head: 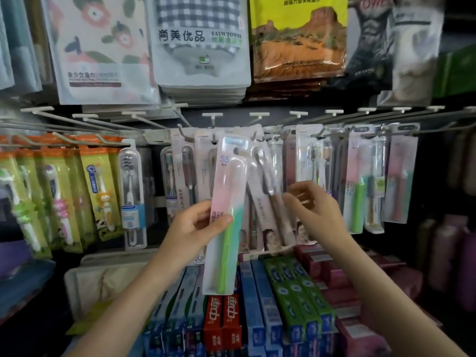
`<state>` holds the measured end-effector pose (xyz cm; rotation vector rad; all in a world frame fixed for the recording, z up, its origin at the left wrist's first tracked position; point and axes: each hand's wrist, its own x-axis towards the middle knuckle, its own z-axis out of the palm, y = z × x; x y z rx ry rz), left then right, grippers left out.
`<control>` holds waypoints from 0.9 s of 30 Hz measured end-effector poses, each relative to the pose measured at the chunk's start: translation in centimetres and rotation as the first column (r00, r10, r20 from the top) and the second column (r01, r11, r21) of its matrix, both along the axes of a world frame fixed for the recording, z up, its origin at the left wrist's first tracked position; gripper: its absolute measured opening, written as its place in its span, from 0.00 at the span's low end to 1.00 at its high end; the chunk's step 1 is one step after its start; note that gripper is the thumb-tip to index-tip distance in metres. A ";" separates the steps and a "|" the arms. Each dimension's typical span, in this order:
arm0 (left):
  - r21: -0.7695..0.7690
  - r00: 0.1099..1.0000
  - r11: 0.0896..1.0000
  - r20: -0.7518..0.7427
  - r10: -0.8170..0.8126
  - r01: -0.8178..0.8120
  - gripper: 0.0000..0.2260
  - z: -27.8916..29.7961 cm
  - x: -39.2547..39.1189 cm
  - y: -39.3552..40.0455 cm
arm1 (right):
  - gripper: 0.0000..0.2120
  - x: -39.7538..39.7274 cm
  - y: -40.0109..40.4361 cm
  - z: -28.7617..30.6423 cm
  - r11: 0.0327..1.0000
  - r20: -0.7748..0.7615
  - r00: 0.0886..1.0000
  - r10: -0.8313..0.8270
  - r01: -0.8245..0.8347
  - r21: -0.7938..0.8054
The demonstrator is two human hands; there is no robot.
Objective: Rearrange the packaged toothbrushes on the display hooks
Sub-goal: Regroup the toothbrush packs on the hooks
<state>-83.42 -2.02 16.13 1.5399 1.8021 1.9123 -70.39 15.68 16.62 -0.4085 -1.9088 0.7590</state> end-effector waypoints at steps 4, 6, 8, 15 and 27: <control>-0.009 0.985 0.988 -0.082 -0.152 0.152 0.11 0.7 3.3 3.5 | 0.05 3.3 -0.1 0.0 0.985 -0.029 0.985 0.170 -0.171 -0.012; -0.065 0.964 0.980 -0.177 -0.198 0.190 0.12 0.8 5.4 5.9 | 0.08 4.7 -0.1 0.1 0.962 -0.040 0.962 0.269 -0.270 -0.034; -0.108 0.944 0.974 -0.245 -0.221 0.200 0.09 0.4 7.1 8.6 | 0.10 6.1 1.2 0.0 0.967 -0.066 0.965 0.255 -0.256 -0.011; -0.171 0.937 0.980 -0.315 -0.154 0.103 0.08 -1.2 9.8 16.7 | 0.03 12.4 11.3 -2.0 0.939 -0.226 0.972 0.066 -0.138 -0.316; -0.180 0.911 0.980 -0.413 0.006 -0.088 0.24 -0.4 15.1 29.4 | 0.05 14.6 20.7 -3.9 0.926 -0.126 0.986 -0.107 0.053 -0.373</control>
